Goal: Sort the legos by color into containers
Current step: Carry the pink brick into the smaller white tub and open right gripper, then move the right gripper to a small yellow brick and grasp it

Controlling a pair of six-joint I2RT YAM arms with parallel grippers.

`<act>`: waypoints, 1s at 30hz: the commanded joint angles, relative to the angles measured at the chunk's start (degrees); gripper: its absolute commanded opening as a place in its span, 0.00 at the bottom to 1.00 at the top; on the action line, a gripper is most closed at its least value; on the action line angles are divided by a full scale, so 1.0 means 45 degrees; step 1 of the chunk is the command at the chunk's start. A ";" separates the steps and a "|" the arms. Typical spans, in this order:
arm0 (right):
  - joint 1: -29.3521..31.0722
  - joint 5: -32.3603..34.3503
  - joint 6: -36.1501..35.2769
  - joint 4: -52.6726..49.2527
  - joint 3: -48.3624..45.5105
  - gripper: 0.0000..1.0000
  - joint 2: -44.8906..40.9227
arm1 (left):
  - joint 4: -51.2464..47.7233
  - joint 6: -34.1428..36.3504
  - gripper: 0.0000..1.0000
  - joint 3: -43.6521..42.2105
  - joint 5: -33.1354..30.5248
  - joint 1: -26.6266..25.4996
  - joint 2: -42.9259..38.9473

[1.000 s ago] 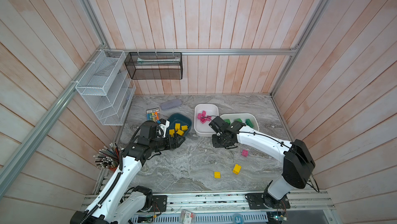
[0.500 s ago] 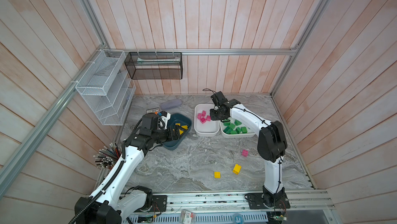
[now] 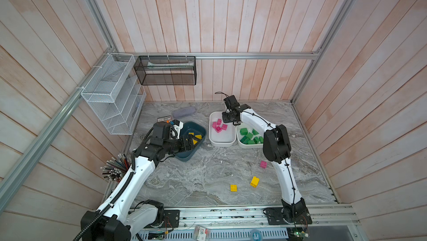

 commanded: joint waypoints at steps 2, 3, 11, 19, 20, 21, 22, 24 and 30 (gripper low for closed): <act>0.0025 0.0036 -0.0480 -0.0301 0.0411 0.51 0.0119 | -0.0133 -0.0035 1.00 -0.0241 -0.0274 0.0055 -0.0473; 0.0037 -0.0013 -0.0514 -0.0292 0.0300 0.53 -0.0077 | -0.0105 -0.0045 1.00 -0.0307 -0.0257 0.0060 -0.0475; 0.0096 -0.1058 -0.0576 -0.0594 -0.2621 0.64 -0.3775 | 0.0250 -0.0190 1.00 -0.0604 -0.0059 0.0055 -0.0366; 0.1521 -0.3418 -0.1528 -0.0005 -0.9346 0.72 -0.9484 | 0.0198 0.0157 1.00 -0.0624 -0.0043 0.0059 -0.0244; 0.1876 -0.3570 -0.2013 0.0038 -1.0132 0.73 -1.0012 | 0.0134 0.0248 1.00 -0.0606 -0.0059 0.0072 -0.0222; 0.2131 -0.3673 -0.2324 0.0111 -1.0789 0.73 -1.0660 | 0.0112 0.0293 1.00 -0.0597 -0.0068 0.0085 -0.0220; 0.2372 -0.3808 -0.2722 0.0262 -1.1558 0.73 -1.1260 | 0.0076 0.0331 1.00 -0.0599 -0.0064 0.0096 -0.0241; 0.2809 -0.4205 -0.4006 0.0473 -1.2784 0.73 -1.2192 | 0.0036 0.0393 1.00 -0.0594 -0.0044 0.0120 -0.0260; 0.3817 -0.5681 -0.6864 0.0475 -1.4700 0.73 -1.4141 | -0.0343 0.0569 1.00 -0.0468 -0.0266 0.0153 -0.0450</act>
